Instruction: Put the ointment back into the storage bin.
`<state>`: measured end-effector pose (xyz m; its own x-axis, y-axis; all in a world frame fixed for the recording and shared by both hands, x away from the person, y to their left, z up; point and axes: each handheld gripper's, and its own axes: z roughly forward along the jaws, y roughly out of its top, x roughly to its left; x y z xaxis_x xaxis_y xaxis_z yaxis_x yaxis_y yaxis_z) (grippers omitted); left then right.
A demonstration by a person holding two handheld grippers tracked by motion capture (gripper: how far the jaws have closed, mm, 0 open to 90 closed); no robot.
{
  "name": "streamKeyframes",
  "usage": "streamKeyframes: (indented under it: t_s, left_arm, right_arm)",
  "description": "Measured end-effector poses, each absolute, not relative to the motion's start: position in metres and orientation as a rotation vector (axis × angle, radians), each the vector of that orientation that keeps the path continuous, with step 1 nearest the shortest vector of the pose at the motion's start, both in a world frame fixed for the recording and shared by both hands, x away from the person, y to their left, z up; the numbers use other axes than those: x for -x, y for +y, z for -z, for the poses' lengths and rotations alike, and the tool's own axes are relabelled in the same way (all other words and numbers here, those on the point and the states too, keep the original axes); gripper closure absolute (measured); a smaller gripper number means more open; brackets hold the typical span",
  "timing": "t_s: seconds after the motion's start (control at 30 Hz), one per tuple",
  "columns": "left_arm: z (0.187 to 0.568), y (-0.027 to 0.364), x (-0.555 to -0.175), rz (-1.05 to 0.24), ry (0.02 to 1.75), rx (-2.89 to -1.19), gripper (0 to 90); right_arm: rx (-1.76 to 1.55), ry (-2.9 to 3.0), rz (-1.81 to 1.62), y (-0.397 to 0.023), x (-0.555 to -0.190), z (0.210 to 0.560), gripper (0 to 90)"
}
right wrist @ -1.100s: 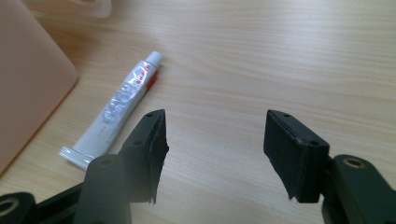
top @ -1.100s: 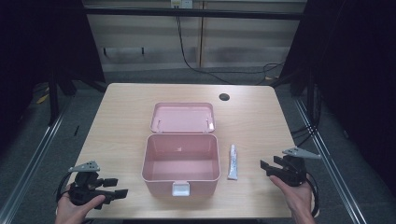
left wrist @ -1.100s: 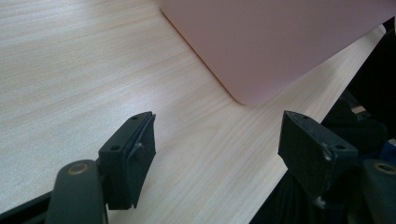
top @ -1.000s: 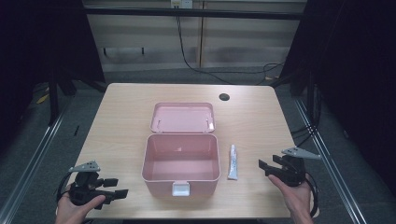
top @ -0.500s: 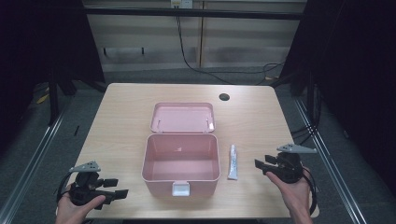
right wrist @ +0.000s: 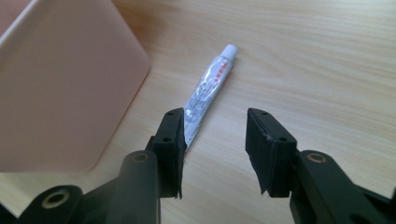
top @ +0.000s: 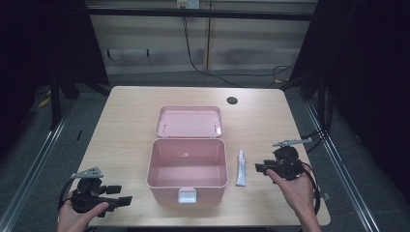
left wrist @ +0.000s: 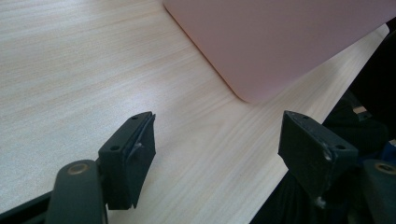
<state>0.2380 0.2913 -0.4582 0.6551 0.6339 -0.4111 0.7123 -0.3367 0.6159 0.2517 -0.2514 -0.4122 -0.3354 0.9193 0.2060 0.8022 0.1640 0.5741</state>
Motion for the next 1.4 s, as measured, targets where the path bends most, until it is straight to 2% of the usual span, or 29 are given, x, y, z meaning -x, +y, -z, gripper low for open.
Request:
streamKeyframes:
  t_s: [0.3,0.6,0.8,1.0,1.4]
  left_arm:
    - [0.458,0.291,-0.238,0.122,1.041,-2.064,27.2]
    - [0.458,0.291,-0.238,0.122,1.043,-2.061,27.2]
    - [0.458,0.291,-0.238,0.122,1.041,-2.061,27.2]
    - [0.458,0.291,-0.238,0.120,1.041,-2.062,27.2]
    - [0.458,0.290,-0.239,0.119,1.040,-2.064,27.1]
  right_arm:
    - [-1.728,2.370,-0.811,-0.243,-0.269,0.409,52.6]
    - [-1.801,2.451,-0.645,-0.233,-0.286,0.407,51.0]
    - [-1.844,2.485,-0.579,-0.230,-0.294,0.409,53.2]
    - [-1.890,2.514,-0.526,-0.231,-0.303,0.412,59.3]
    - [-1.907,2.574,-0.458,-0.224,-0.317,0.416,60.1]
